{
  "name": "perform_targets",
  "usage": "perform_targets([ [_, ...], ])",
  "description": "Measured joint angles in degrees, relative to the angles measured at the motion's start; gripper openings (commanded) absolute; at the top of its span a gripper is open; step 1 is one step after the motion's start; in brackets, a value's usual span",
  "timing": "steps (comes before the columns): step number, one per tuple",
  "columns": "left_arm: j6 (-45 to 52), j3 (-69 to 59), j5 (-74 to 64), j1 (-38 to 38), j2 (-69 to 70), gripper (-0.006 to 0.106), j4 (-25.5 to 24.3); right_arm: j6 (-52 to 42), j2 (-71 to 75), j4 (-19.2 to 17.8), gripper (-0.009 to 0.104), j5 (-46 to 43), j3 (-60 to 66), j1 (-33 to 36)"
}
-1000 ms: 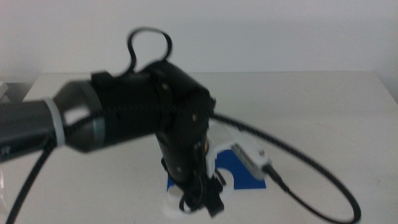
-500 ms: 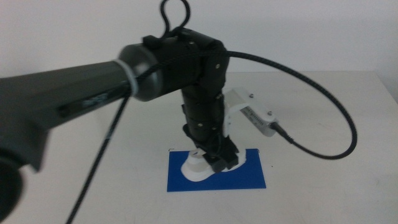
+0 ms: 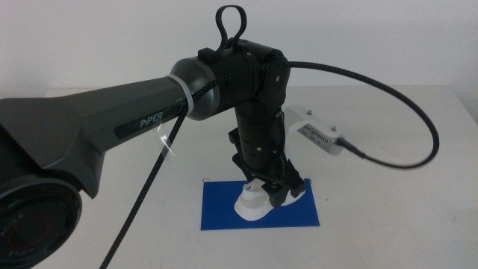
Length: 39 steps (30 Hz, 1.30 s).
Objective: Use one arm to grab the shoe from the table and place it on the mat.
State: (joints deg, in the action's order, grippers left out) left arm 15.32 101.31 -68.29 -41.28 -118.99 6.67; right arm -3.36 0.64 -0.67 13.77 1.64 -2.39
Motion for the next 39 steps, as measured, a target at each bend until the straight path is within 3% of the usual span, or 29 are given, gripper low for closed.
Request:
perform_targets([
  [16,-45.46,0.0,0.05,0.0,-0.02,-0.001,-0.09,0.0,0.0,0.0,0.078,0.0,0.0,0.0],
  [29,-89.31,0.06,0.17,0.0,-0.02,-0.001,2.6,0.0,0.0,0.0,0.078,0.0,0.0,0.0],
  [35,-104.48,0.1,0.21,0.0,-0.02,-0.001,0.66,0.0,0.0,0.0,0.078,0.0,0.0,0.0],
  [39,-121.16,0.1,0.28,0.0,-0.02,-0.001,-1.61,0.0,0.0,0.0,0.078,0.0,0.0,0.0],
])
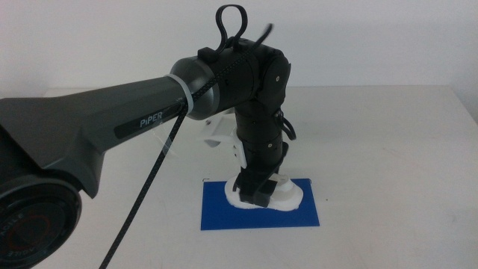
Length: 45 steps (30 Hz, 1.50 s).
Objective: Use one arm to grab the shoe from the table and place it on the mat.
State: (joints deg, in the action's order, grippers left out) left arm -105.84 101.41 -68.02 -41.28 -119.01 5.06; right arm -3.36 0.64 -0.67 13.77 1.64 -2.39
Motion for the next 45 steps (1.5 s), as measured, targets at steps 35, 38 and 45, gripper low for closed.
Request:
perform_targets([
  [35,-14.23,0.24,3.32,0.0,-6.53,0.077,-4.23,0.0,0.0,0.0,0.078,0.0,0.0,0.0],
  [38,-14.23,0.24,3.25,0.0,-6.87,0.087,-4.23,0.0,0.0,0.0,0.078,0.0,0.0,0.0],
  [45,-14.23,0.24,1.13,0.0,-5.82,0.091,-4.18,0.0,0.0,0.0,0.078,0.0,0.0,0.0],
])
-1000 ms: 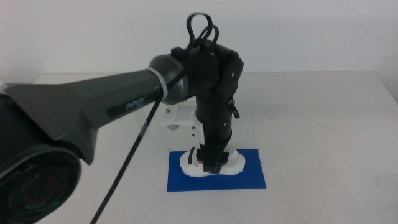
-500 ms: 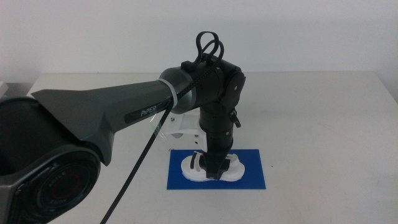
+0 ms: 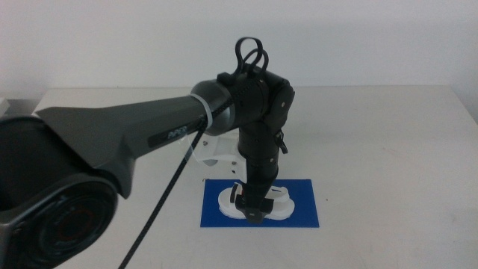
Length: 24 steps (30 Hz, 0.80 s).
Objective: Use one arm to grab the shoe from the table and place it on the mat.
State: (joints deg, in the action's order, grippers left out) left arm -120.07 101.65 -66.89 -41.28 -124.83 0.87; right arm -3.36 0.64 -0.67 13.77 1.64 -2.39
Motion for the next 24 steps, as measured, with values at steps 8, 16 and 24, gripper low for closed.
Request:
perform_targets([
  [8,0.0,0.0,-2.67,0.0,6.32,0.091,0.0,0.0,0.0,0.0,0.078,0.0,0.0,0.0],
  [16,0.0,0.0,-3.13,0.0,15.85,0.091,0.0,0.0,0.0,0.0,0.078,0.0,0.0,0.0],
  [24,17.3,0.0,-4.11,0.0,23.88,0.091,-1.56,0.0,0.0,0.0,0.078,0.0,0.0,0.0],
])
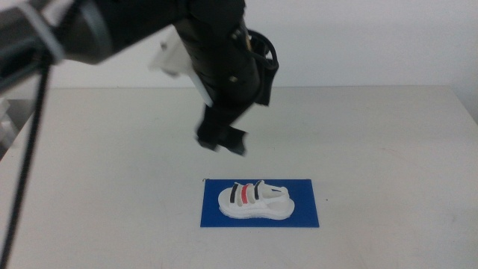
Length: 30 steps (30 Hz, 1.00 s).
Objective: Use one arm to grab the shoe from the table and place it on the mat.
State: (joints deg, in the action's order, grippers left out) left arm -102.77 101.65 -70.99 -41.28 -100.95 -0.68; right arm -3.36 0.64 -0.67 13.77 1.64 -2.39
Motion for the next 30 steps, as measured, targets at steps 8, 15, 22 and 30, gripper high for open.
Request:
perform_targets([
  [8,50.49,0.0,-0.32,0.02,9.45,0.091,-11.13,0.0,0.0,0.0,0.078,0.0,0.0,0.0],
  [15,77.05,-1.24,-0.77,3.06,18.5,0.091,-12.03,0.0,0.0,0.0,0.078,0.0,0.0,0.0],
  [22,87.92,-25.45,11.03,20.92,40.13,0.091,-7.54,0.0,0.0,0.0,0.078,0.0,0.0,0.0],
  [30,98.1,-60.86,38.6,40.96,68.55,0.091,0.12,0.0,0.0,0.0,0.078,0.0,0.0,0.0],
])
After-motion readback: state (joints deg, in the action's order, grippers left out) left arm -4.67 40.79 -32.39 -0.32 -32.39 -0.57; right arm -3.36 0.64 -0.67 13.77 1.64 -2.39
